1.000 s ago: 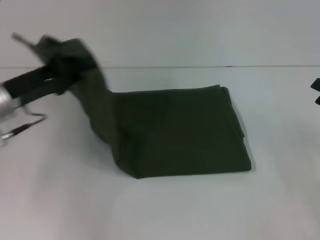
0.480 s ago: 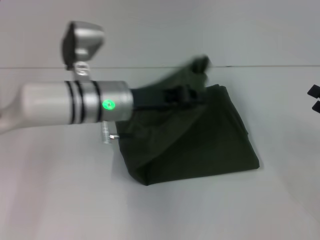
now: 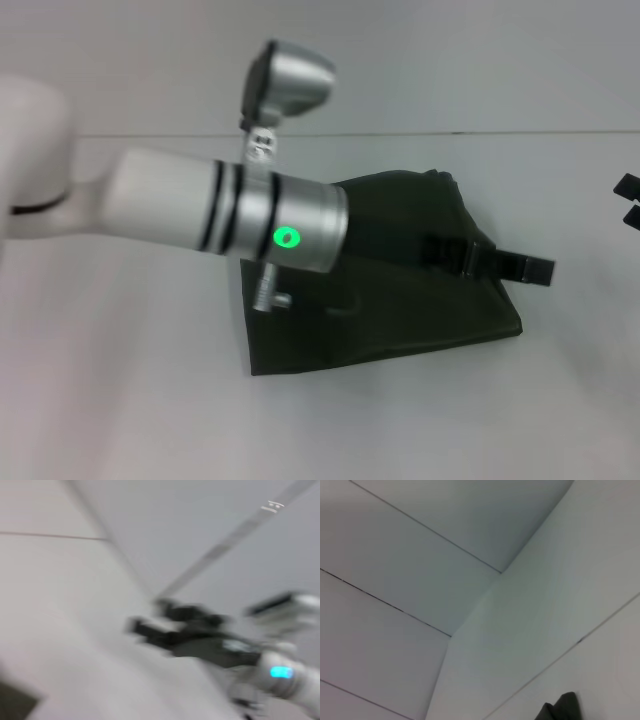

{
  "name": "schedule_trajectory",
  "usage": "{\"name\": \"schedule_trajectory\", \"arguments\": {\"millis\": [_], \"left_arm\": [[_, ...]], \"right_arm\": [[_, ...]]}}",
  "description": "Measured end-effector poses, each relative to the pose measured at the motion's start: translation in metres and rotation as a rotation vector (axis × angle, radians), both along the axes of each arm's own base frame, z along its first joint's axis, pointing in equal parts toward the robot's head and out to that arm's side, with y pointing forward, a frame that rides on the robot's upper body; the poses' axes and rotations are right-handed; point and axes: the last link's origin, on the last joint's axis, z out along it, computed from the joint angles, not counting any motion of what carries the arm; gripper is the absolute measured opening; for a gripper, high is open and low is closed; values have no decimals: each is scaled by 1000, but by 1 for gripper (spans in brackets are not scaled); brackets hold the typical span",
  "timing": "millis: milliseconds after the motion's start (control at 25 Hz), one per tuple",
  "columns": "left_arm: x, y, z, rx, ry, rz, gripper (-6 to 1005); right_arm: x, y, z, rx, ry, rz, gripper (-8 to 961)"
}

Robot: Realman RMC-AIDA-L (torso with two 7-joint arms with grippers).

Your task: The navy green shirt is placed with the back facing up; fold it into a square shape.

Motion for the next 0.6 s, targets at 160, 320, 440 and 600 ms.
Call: {"name": "schedule_trajectory", "arguments": {"millis": [160, 320, 440, 600], "left_arm": [[-20, -2, 44, 40, -158, 37, 398], [-80, 1, 92, 148, -295, 305, 582], [-116, -11, 116, 205, -354, 412, 716], [-145, -28, 134, 244, -393, 478, 832]], "right_arm": [[0, 2, -2, -37, -28, 4, 759], [-3, 8, -5, -121, -76, 9, 759], [-13, 18, -8, -204, -120, 25, 758], [-36, 41, -12, -314, -181, 53, 758]]}}
